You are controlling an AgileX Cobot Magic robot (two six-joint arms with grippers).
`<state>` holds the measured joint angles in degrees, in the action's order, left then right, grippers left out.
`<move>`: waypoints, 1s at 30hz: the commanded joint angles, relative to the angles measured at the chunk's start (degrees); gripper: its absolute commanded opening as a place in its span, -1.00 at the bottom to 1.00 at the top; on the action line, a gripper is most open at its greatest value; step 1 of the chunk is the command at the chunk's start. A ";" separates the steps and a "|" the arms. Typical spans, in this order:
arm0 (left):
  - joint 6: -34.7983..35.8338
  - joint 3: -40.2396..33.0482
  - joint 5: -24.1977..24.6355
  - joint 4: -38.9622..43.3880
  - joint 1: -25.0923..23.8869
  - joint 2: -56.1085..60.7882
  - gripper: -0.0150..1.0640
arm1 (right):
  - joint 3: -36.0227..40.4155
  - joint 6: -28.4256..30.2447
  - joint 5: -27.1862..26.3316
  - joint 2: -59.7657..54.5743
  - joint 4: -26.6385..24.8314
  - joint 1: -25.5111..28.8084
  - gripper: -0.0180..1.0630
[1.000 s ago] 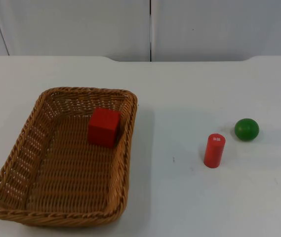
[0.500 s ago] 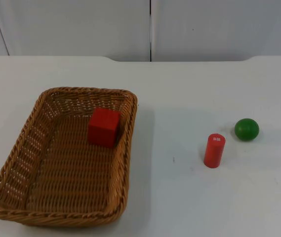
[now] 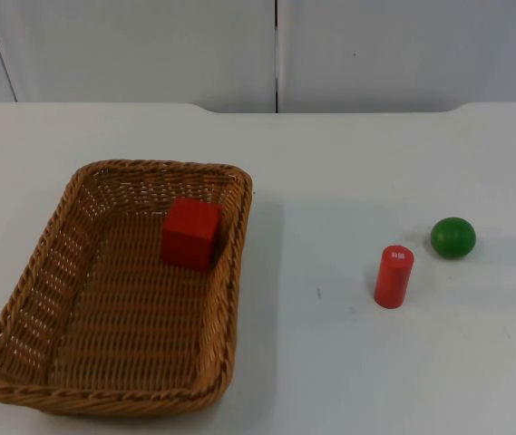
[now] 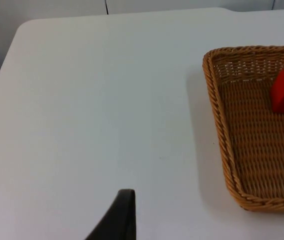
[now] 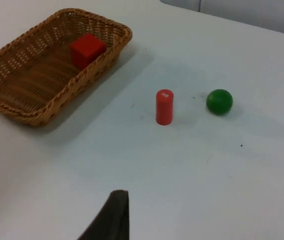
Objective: Pick up the basket with the left hand and place the object to the left of the red cylinder into the basket with the right hand.
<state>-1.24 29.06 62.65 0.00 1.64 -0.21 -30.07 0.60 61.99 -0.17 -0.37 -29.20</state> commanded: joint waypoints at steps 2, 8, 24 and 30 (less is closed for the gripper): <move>0.07 0.22 -0.48 0.50 0.35 0.21 0.97 | 0.56 0.08 -0.29 0.17 0.05 3.59 0.99; 0.07 0.22 -0.48 0.50 0.35 0.21 0.97 | 0.56 0.08 -0.29 0.17 0.05 8.13 0.99; 0.07 0.22 -0.48 0.50 0.35 0.21 0.97 | 0.56 0.08 -0.29 0.17 0.05 19.95 0.99; 0.07 0.22 -0.48 0.50 0.35 0.21 0.97 | 0.56 0.08 -0.29 0.17 0.05 22.29 0.99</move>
<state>-1.24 29.06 62.65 0.00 1.64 -0.21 -30.07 0.60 61.99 -0.17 -0.37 -7.47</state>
